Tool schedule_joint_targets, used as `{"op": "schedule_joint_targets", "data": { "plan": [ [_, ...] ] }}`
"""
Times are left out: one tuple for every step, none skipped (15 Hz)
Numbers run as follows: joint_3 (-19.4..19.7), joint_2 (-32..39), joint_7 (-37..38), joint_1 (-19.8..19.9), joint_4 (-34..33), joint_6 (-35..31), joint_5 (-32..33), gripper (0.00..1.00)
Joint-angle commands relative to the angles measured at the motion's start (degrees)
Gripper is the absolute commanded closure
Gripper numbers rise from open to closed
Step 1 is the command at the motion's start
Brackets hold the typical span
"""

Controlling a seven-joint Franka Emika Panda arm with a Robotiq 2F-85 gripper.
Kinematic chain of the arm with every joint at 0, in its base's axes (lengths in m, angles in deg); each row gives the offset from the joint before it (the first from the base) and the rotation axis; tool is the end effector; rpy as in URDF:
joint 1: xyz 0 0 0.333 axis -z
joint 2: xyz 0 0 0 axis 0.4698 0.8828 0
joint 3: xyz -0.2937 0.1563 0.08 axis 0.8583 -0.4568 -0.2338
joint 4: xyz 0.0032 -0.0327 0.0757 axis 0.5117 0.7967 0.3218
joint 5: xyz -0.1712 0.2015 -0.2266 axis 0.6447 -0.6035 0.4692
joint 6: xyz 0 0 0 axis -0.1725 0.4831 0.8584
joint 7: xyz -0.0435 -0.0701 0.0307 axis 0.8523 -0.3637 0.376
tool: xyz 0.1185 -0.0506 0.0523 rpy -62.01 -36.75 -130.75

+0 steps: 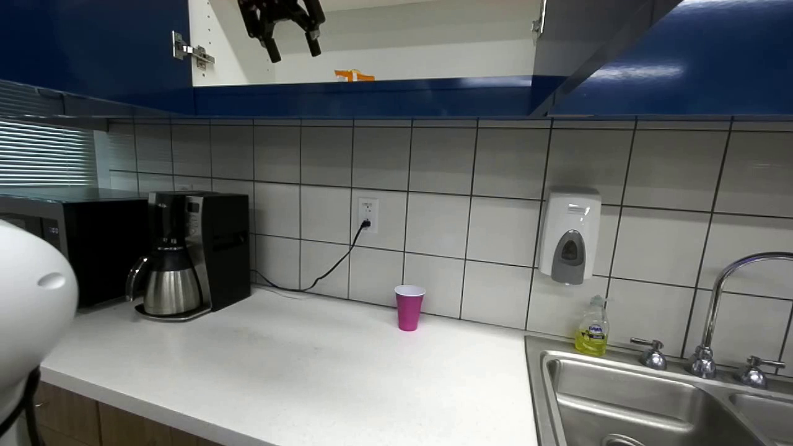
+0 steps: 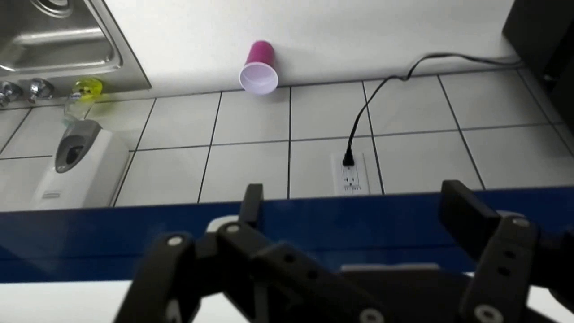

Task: Pick up the white and orange object from the counter and put it in the cabinet

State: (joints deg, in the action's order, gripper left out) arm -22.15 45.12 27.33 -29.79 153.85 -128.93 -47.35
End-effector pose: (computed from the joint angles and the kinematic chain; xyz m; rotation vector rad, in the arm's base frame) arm 0.3543 0.0229 0.7447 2.9256 -0.1036 0.8455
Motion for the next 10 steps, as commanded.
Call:
{"op": "schedule_joint_targets", "data": {
  "plan": [
    [-0.27, -3.42, -4.25, -0.68, 3.80, 5.49, -1.45, 0.00],
    [-0.27, -3.73, -4.92, -0.89, 4.62, 6.46, -1.50, 0.00],
    [-0.33, -3.89, -5.49, -1.07, 5.51, 7.18, -1.49, 0.00],
    [-0.22, -4.02, -6.46, -1.40, 6.41, 7.57, -1.56, 0.00],
    [-0.10, -3.94, -7.21, -1.65, 7.42, 7.67, -1.63, 0.00],
    [-0.20, -3.94, -7.53, -1.69, 8.52, 7.38, -1.40, 0.00],
    [-0.25, -3.98, -8.05, -1.80, 9.82, 6.78, -1.15, 0.00],
    [-0.25, -3.92, -8.47, -1.82, 11.01, 6.41, -0.95, 0.00],
    [-0.12, -3.88, -8.92, -2.00, 12.31, 6.30, -1.21, 0.00],
    [0.03, -3.97, -9.31, -2.17, 13.74, 5.70, -1.45, 0.00]
  ]
}}
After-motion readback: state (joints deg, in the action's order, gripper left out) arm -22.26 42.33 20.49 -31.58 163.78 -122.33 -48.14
